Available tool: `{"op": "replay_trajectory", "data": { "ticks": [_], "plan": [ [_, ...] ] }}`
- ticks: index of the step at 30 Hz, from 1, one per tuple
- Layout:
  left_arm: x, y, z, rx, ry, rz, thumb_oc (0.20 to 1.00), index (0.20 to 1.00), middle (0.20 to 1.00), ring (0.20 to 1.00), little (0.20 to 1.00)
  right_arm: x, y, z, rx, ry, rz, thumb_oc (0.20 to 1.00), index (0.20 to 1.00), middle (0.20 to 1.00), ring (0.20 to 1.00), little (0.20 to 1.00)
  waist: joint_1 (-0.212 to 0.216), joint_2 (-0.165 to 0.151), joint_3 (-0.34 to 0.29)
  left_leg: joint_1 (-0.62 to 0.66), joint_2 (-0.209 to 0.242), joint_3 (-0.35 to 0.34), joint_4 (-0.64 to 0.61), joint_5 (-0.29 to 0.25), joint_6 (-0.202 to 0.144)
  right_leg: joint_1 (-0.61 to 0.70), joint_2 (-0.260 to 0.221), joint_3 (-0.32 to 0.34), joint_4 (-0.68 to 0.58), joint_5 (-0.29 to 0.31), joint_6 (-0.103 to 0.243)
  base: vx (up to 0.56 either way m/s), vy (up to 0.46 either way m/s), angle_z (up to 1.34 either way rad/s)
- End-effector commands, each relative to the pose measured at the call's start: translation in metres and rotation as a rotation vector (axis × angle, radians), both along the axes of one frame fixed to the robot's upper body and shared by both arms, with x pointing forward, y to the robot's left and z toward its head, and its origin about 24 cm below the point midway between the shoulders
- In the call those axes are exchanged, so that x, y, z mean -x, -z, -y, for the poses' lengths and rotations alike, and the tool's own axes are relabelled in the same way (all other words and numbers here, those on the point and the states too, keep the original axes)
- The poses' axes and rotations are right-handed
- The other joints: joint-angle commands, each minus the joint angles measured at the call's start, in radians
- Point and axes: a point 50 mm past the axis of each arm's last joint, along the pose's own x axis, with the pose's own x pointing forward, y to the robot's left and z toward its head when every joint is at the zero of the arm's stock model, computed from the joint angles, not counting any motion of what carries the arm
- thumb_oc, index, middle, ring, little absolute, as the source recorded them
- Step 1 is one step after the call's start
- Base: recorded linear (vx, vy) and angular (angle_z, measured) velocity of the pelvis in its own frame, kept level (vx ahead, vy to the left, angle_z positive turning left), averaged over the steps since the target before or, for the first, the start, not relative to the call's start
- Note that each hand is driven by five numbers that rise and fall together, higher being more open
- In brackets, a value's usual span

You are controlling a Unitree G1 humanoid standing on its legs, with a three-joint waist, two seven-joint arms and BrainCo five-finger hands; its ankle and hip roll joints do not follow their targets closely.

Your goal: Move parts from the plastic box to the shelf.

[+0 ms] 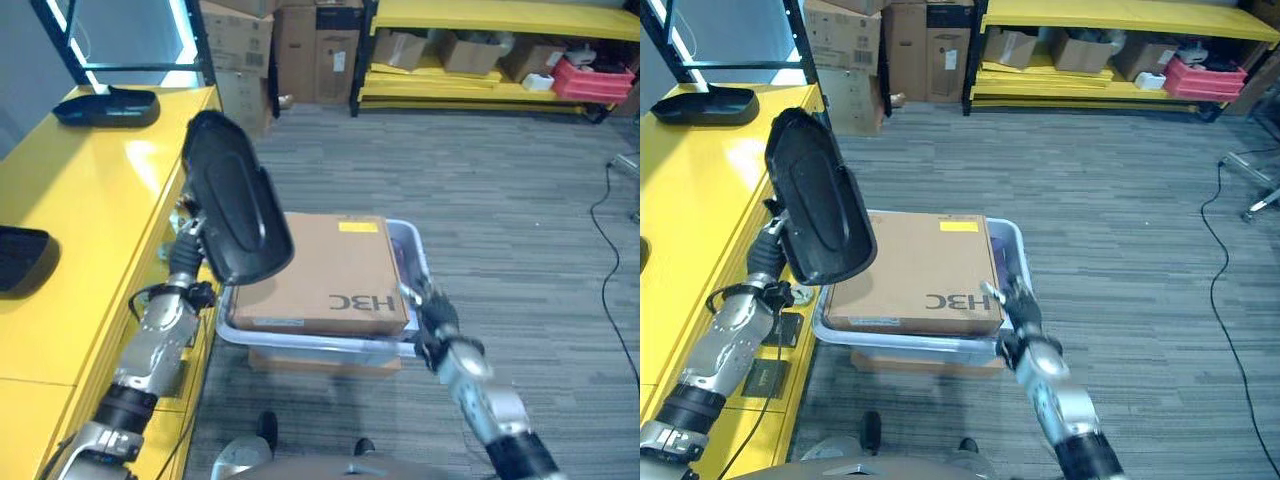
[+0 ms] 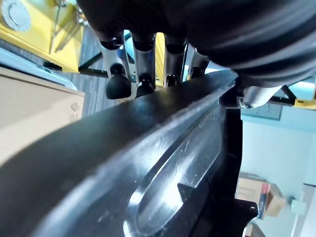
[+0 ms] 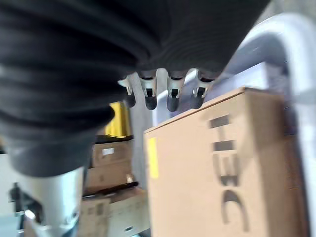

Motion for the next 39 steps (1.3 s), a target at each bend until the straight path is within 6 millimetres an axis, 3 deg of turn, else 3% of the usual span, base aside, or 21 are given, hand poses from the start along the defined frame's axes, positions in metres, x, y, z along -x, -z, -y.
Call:
{"op": "replay_trajectory", "data": {
  "ticks": [1,4,6,10,15,17,20,22,24,25,33,35,37,39],
  "plan": [
    [-0.009,-0.053,-0.001,-0.004,0.034,0.322,0.2,0.2,0.2,0.2,0.2,-0.01,-0.02,0.003,0.009,-0.073,0.126,1.0,1.0,1.0,1.0,1.0,-0.014,0.034,-0.073,0.02,-0.021,-0.048,0.0,-0.088,0.029,-0.13,0.123,0.127,0.104,-0.049,-0.004,-0.08,-0.145,1.79],
    [0.007,-0.064,-0.021,0.008,-0.019,0.415,0.2,0.2,0.2,0.2,0.2,0.011,0.008,-0.003,0.002,-0.176,0.0,1.0,1.0,1.0,1.0,1.0,0.011,0.027,-0.06,-0.002,-0.02,-0.09,-0.001,-0.063,0.014,-0.123,0.156,0.122,0.09,-0.053,-0.029,-0.14,-0.184,1.26],
    [0.022,-0.077,-0.036,0.008,-0.064,0.495,0.2,0.2,0.2,0.2,0.2,0.023,0.03,-0.017,0.03,-0.284,-0.087,1.0,1.0,1.0,1.0,1.0,0.059,0.023,-0.045,-0.042,-0.015,-0.116,0.003,-0.035,-0.013,-0.114,0.167,0.104,0.048,-0.04,-0.037,-0.2,-0.172,0.68],
    [0.03,-0.087,-0.042,0.004,-0.084,0.537,0.2,0.2,0.2,0.2,0.2,0.031,0.051,-0.027,0.094,-0.349,-0.186,1.0,1.0,1.0,1.0,1.0,0.106,0.021,-0.034,-0.101,-0.013,-0.105,0.009,-0.007,-0.034,-0.098,0.166,0.07,0.003,-0.027,-0.036,-0.14,-0.108,0.64],
    [0.036,-0.101,-0.037,-0.028,-0.047,0.577,0.2,0.2,0.2,0.2,0.2,0.055,0.087,-0.019,0.185,-0.316,-0.374,1.0,1.0,1.0,1.0,1.0,0.117,0.023,-0.02,-0.214,0.042,0.149,0.048,0.038,-0.073,-0.069,0.136,-0.105,-0.056,0.008,-0.024,-0.09,-0.044,1.19],
    [0.039,-0.103,-0.038,-0.035,-0.057,0.583,0.2,0.2,0.2,0.2,0.2,0.059,0.093,-0.017,0.21,-0.335,-0.407,1.0,1.0,1.0,1.0,1.0,0.118,0.021,-0.019,-0.225,0.05,0.18,0.073,0.032,-0.075,-0.069,0.128,-0.136,-0.055,0.009,-0.026,-0.07,0.033,1.94],
    [0.046,-0.104,-0.041,-0.053,-0.087,0.584,0.2,0.2,0.2,0.2,0.2,0.065,0.103,-0.012,0.296,-0.405,-0.482,1.0,1.0,1.0,1.0,1.0,0.124,0.01,-0.01,-0.221,0.056,0.23,0.168,-0.027,-0.065,-0.08,0.095,-0.188,-0.038,0.008,-0.033,-0.1,0.123,0.97],
    [0.047,-0.1,-0.04,-0.063,-0.101,0.559,0.2,0.2,0.2,0.2,0.2,0.069,0.111,-0.01,0.308,-0.395,-0.539,1.0,1.0,1.0,1.0,1.0,0.124,0.0,-0.007,-0.181,0.059,0.292,0.239,-0.123,-0.049,-0.075,0.063,-0.226,-0.02,-0.005,-0.028,-0.06,0.158,1.21],
    [0.046,-0.099,-0.039,-0.054,-0.084,0.548,0.2,0.2,0.2,0.2,0.2,0.073,0.117,-0.01,0.325,-0.391,-0.573,1.0,1.0,1.0,1.0,1.0,0.128,0.006,-0.014,-0.123,0.049,0.335,0.207,-0.149,-0.033,-0.07,0.052,-0.27,-0.01,-0.008,-0.023,-0.03,0.186,1.69],
    [0.046,-0.099,-0.04,-0.057,-0.079,0.533,0.2,0.2,0.2,0.2,0.2,0.078,0.124,-0.009,0.338,-0.394,-0.618,1.0,1.0,1.0,1.0,1.0,0.141,0.019,-0.024,-0.079,0.04,0.34,0.145,-0.135,-0.032,-0.059,0.052,-0.3,-0.001,-0.014,-0.021,0.07,0.177,1.88],
    [0.055,-0.091,-0.055,-0.092,-0.088,0.456,0.2,0.2,0.2,0.2,0.2,0.084,0.136,-0.015,0.356,-0.425,-0.72,1.0,1.0,1.0,1.0,1.0,0.221,0.038,-0.047,0.004,-0.025,0.207,0.039,-0.135,0.006,-0.057,0.009,-0.295,0.08,-0.038,0.014,0.1,0.175,0.72],
    [0.055,-0.089,-0.059,-0.104,-0.095,0.436,0.2,0.2,0.2,0.2,0.2,0.085,0.137,-0.014,0.349,-0.391,-0.733,1.0,1.0,1.0,1.0,1.0,0.234,0.041,-0.048,0.001,-0.036,0.198,0.055,-0.148,0.029,-0.07,-0.027,-0.291,0.169,-0.065,0.024,0.08,0.246,0.06],
    [0.052,-0.088,-0.059,-0.111,-0.098,0.428,0.2,0.2,0.2,0.2,0.2,0.086,0.137,-0.014,0.334,-0.37,-0.735,1.0,1.0,1.0,1.0,1.0,0.229,0.041,-0.041,-0.004,-0.048,0.187,0.075,-0.161,0.052,-0.099,-0.057,-0.266,0.262,-0.054,0.032,0.05,0.173,0.09],
    [0.047,-0.085,-0.056,-0.112,-0.086,0.419,0.2,0.2,0.2,0.2,0.2,0.091,0.139,-0.011,0.299,-0.335,-0.746,1.0,1.0,1.0,1.0,1.0,0.201,0.043,-0.018,-0.007,-0.07,0.153,0.103,-0.186,0.087,-0.173,-0.085,-0.179,0.438,-0.014,0.039,0.03,0.189,0.09]
  ]
}}
